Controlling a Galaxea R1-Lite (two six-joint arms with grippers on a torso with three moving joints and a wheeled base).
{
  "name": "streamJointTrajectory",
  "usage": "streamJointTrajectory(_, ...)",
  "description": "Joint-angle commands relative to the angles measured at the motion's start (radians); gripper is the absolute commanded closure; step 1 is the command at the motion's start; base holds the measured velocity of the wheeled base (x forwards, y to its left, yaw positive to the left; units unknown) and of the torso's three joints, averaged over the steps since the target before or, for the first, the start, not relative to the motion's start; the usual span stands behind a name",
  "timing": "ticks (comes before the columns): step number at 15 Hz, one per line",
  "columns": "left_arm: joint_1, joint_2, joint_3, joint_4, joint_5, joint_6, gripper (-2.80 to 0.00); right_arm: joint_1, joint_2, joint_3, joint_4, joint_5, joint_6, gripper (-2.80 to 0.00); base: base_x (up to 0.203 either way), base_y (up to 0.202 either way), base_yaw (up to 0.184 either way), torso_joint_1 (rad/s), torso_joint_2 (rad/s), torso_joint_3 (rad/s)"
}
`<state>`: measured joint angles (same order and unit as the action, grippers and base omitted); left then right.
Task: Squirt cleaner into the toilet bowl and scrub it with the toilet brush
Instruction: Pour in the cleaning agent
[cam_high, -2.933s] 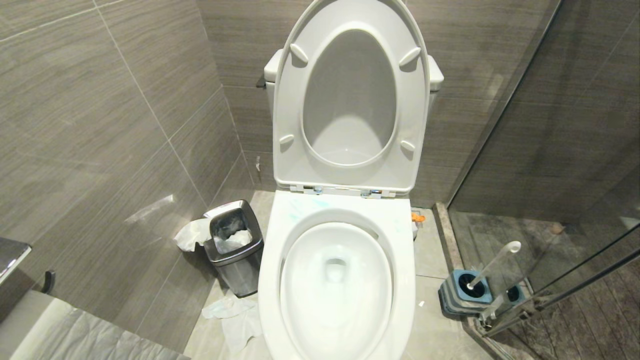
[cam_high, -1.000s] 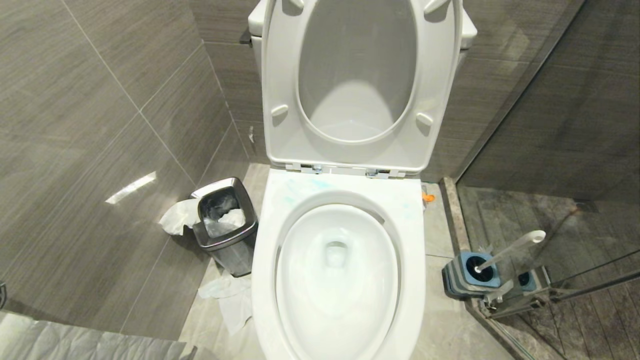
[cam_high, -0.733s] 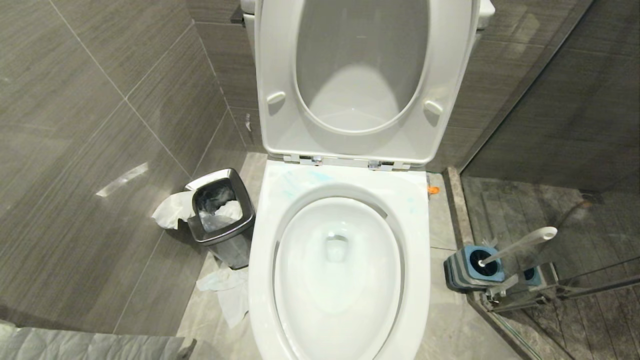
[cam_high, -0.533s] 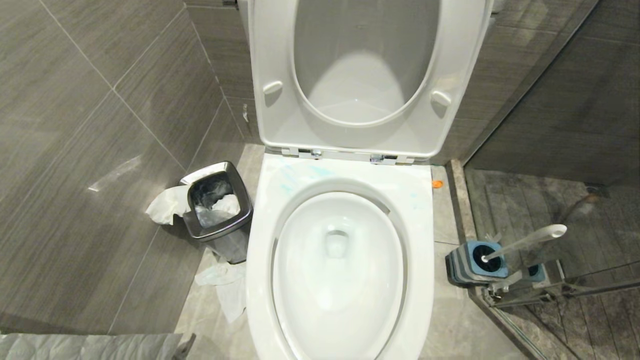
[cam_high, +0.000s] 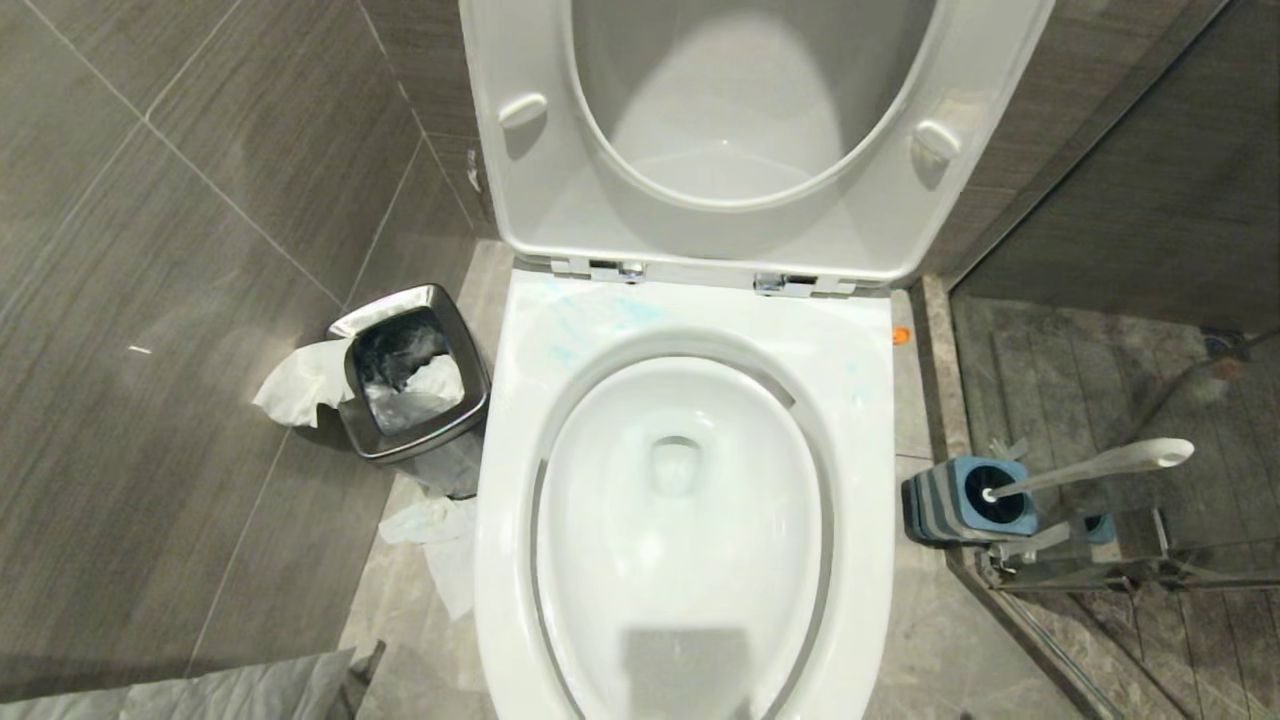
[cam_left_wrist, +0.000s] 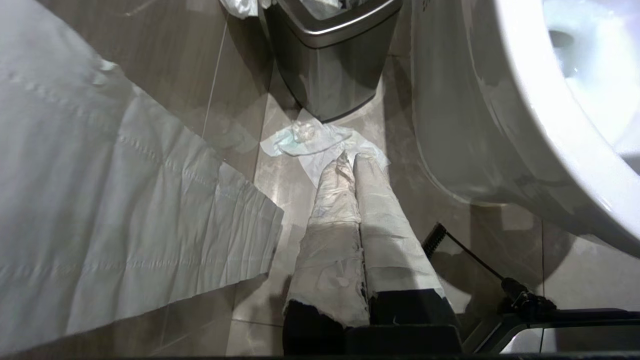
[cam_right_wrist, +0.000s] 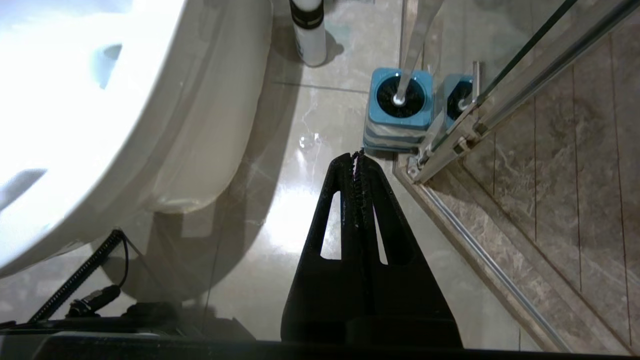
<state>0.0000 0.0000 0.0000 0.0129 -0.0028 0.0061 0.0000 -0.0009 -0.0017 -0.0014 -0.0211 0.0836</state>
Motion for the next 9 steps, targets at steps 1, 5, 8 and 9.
streamJointTrajectory(1, 0.0, 0.0, 0.0, 0.001, 0.0, -0.001, 0.0, 0.0, 0.001, 0.0, 0.0, 0.0, 0.001, 0.0, 0.0, 0.0, 0.0, 0.002, 0.0, -0.206)
streamJointTrajectory(5, 0.0, 0.0, 0.0, -0.001, 0.0, -0.003, 0.0, 0.0, -0.001, 0.0, 0.0, 0.0, 0.002, 0.0, 0.0, 0.0, 0.0, -0.001, 0.0, -0.202)
streamJointTrajectory(8, 0.0, 0.0, 0.0, -0.001, 0.0, -0.003, 0.0, 0.0, 0.001, 0.0, 0.0, 0.0, 0.002, 0.0, 0.0, 0.0, 0.0, 0.005, 0.0, -0.195)
streamJointTrajectory(9, 0.0, 0.0, 0.0, 0.0, 0.0, -0.003, 0.0, 0.0, 0.001, 0.0, 0.0, 0.0, 0.002, 0.0, 0.0, 0.0, 0.0, 0.007, 0.0, -0.206)
